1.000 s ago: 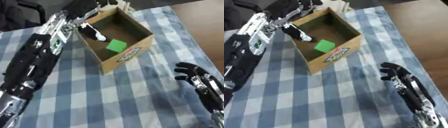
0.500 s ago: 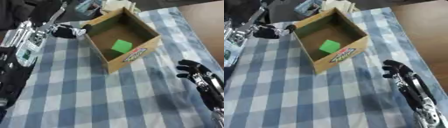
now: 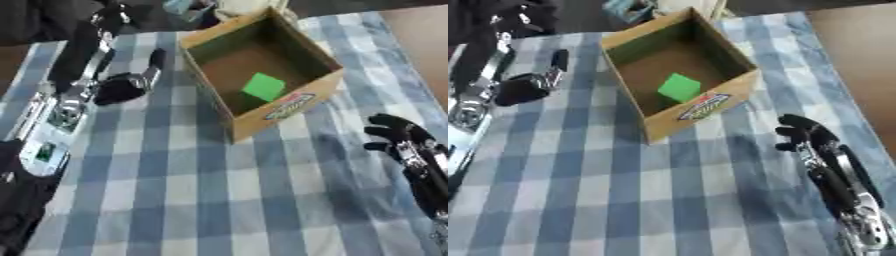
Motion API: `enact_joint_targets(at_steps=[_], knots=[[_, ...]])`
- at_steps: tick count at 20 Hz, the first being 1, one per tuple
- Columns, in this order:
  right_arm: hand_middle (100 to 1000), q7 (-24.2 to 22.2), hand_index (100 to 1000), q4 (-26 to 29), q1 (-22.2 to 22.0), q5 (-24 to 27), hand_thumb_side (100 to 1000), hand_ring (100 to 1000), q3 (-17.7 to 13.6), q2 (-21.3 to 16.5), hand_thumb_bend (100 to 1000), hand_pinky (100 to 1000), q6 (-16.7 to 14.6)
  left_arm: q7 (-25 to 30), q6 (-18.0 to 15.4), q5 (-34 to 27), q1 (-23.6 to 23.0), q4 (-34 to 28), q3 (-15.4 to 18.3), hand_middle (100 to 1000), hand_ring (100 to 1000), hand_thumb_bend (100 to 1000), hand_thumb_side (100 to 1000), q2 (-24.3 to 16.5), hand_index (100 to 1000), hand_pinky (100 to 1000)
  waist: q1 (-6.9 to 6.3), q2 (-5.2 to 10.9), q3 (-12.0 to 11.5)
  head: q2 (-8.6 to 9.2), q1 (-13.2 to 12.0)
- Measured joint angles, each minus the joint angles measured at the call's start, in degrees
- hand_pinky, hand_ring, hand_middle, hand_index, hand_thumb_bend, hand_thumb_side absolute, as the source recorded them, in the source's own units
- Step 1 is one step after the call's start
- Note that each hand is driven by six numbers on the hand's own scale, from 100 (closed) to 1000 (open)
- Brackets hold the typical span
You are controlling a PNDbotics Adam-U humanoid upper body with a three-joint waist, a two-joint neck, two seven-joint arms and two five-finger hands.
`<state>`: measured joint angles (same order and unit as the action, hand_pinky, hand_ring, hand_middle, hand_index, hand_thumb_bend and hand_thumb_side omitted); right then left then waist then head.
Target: Pick up objects on the table and place them in the box.
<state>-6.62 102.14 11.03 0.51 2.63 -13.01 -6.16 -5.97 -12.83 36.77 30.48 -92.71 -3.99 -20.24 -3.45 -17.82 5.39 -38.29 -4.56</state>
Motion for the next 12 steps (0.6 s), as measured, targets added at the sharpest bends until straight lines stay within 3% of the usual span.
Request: enact_joint_targets(at_steps=[2, 3, 7, 12], knots=[[812, 0.17, 853, 0.01, -0.03, -0.02, 733, 828, -0.18, 0.00, 100, 721, 0.04, 0.60, 1.66, -1.89, -2.91, -1.90, 0.37, 688, 674, 110, 667, 1.59, 900, 898, 0.17, 0.00, -0.30, -0.11, -0.03], [812, 0.27, 853, 0.02, -0.04, -0.06, 723, 828, -0.21, 0.00, 100, 721, 0.02, 0.94, 2.44, -2.82, -4.43, -2.98, 0.45, 691, 676, 101, 722, 2.14, 901, 899, 0.23, 0.02, -0.35, -0.28, -0.04], [812, 0.63, 853, 0.04, -0.51, -0.16, 723, 828, -0.53, 0.00, 100, 721, 0.04, 2.60, 4.28, -8.11, -10.85, -7.41, 0.54, 692, 676, 100, 746, 3.11, 902, 901, 0.53, 0.48, -0.37, -0.52, -0.05], [812, 0.78, 853, 0.19, -0.80, -0.16, 723, 828, -0.53, 0.00, 100, 721, -0.03, 8.46, 6.52, -29.55, -14.98, -12.28, 2.93, 688, 672, 112, 776, 2.46, 902, 905, 0.96, 0.92, -0.57, -0.98, -0.04]])
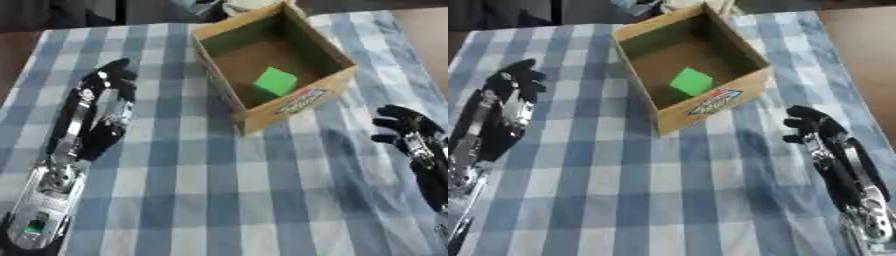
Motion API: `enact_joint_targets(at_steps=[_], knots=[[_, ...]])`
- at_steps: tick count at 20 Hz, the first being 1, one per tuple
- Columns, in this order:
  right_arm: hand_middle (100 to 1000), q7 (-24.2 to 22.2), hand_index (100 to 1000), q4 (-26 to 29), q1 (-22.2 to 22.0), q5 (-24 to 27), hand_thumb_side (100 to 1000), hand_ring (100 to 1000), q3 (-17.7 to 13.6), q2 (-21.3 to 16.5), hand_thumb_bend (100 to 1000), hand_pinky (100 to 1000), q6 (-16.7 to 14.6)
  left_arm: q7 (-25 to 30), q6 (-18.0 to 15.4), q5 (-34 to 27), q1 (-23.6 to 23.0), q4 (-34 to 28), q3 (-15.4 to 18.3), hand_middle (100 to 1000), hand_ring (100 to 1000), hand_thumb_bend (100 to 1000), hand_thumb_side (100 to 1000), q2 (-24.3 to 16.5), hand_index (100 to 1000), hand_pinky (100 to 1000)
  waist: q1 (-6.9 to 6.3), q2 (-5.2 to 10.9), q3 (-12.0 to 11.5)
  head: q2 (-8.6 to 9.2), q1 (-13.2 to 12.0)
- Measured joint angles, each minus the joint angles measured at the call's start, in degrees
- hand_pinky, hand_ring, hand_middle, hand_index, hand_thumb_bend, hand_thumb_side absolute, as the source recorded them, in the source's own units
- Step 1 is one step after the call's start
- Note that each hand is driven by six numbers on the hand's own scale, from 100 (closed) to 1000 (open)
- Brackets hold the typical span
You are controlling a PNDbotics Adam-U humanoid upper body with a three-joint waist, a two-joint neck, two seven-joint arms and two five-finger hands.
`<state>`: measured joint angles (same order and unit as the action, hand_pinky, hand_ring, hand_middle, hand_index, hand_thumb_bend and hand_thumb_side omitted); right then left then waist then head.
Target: Pick up objects on the table and place them in the box.
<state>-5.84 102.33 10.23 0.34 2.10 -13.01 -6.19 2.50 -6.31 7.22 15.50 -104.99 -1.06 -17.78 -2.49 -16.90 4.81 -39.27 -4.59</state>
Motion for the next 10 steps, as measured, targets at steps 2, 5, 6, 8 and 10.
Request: enact_joint_targets(at_steps=[2, 5, 6, 8, 10], knots=[[812, 0.07, 853, 0.12, -0.15, 0.00, 725, 828, -0.01, 0.00, 100, 721, -0.04, 1.94, 0.77, -4.21, -0.43, -0.68, 0.68, 685, 669, 118, 778, 0.01, 900, 904, 0.12, 0.00, -0.01, -0.07, -0.01], [812, 0.12, 854, 0.14, -0.15, 0.00, 729, 828, -0.01, 0.00, 100, 721, -0.07, 3.36, 1.47, -7.09, -0.76, -0.99, 1.15, 682, 666, 124, 782, 0.10, 899, 903, 0.18, 0.00, -0.15, -0.21, -0.17], [812, 0.12, 853, 0.14, -0.15, 0.00, 729, 828, -0.01, 0.00, 100, 721, -0.07, 3.60, 1.63, -7.60, -0.93, -1.01, 1.27, 682, 666, 125, 784, 0.13, 899, 903, 0.17, 0.00, -0.17, -0.39, -0.25], [813, 0.16, 853, 0.14, -0.15, 0.00, 730, 828, -0.02, 0.00, 100, 721, -0.04, 3.98, 1.83, -8.09, -0.98, -1.01, 1.28, 682, 666, 126, 787, 0.21, 900, 904, 0.16, -0.01, -0.17, -0.49, -0.26], [813, 0.20, 853, 0.14, -0.15, 0.00, 730, 828, -0.02, 0.00, 100, 721, 0.00, 4.25, 2.01, -8.23, -1.05, -1.01, 1.28, 682, 666, 128, 788, 0.56, 900, 904, 0.14, -0.01, -0.16, -0.50, -0.26]])
